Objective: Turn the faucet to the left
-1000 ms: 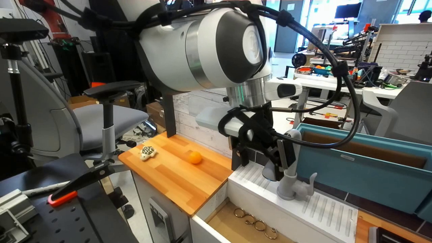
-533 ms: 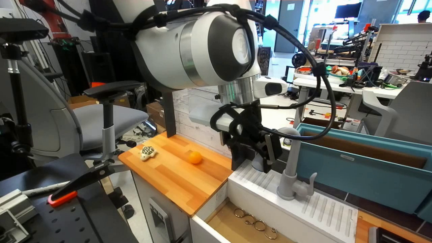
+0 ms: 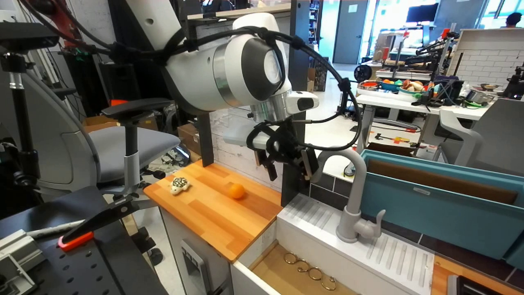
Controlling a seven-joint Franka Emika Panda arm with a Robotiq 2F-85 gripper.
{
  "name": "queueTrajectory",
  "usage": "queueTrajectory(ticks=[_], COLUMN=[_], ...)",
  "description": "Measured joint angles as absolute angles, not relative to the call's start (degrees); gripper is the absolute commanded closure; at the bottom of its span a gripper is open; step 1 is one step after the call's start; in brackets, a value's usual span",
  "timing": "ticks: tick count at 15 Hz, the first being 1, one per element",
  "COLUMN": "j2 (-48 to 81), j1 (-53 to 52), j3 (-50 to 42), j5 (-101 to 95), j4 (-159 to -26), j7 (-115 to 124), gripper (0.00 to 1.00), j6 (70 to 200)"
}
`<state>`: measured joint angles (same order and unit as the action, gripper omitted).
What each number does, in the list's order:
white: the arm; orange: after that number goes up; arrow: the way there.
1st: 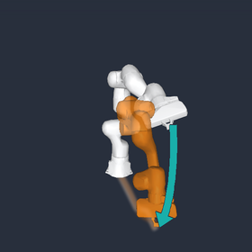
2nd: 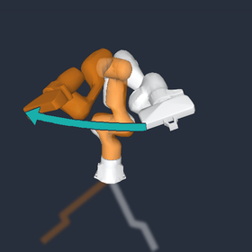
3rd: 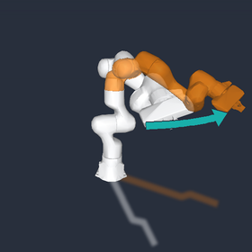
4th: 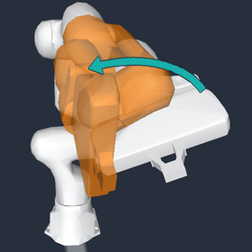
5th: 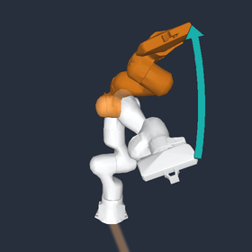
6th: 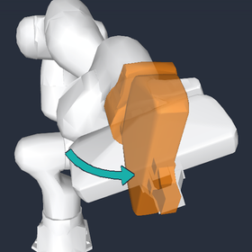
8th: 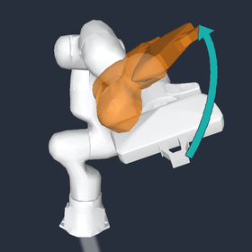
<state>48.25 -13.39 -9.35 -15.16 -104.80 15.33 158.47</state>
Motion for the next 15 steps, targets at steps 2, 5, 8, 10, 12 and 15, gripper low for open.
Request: queueTrajectory(ticks=[2,5,8,10,12,15], j2=[48.8,49.0,48.5,47.5,46.1,43.6], j1=[-13.5,-13.3,-12.3,-11.1,-10.1,-9.6], j3=[-9.5,-8.8,-7.1,-5.2,-3.7,-1.8], j5=[-15.2,-15.1,-15.0,-14.2,-13.8,-13.4], j4=[-104.6,-104.7,-105.1,-105.6,-106.6,-108.9], j7=[15.1,14.3,12.0,9.9,8.3,6.8], gripper=[0.0,0.0,0.0,0.0,0.0,0.0], j6=[158.4,156.2,151.8,148.5,145.7,143.3])
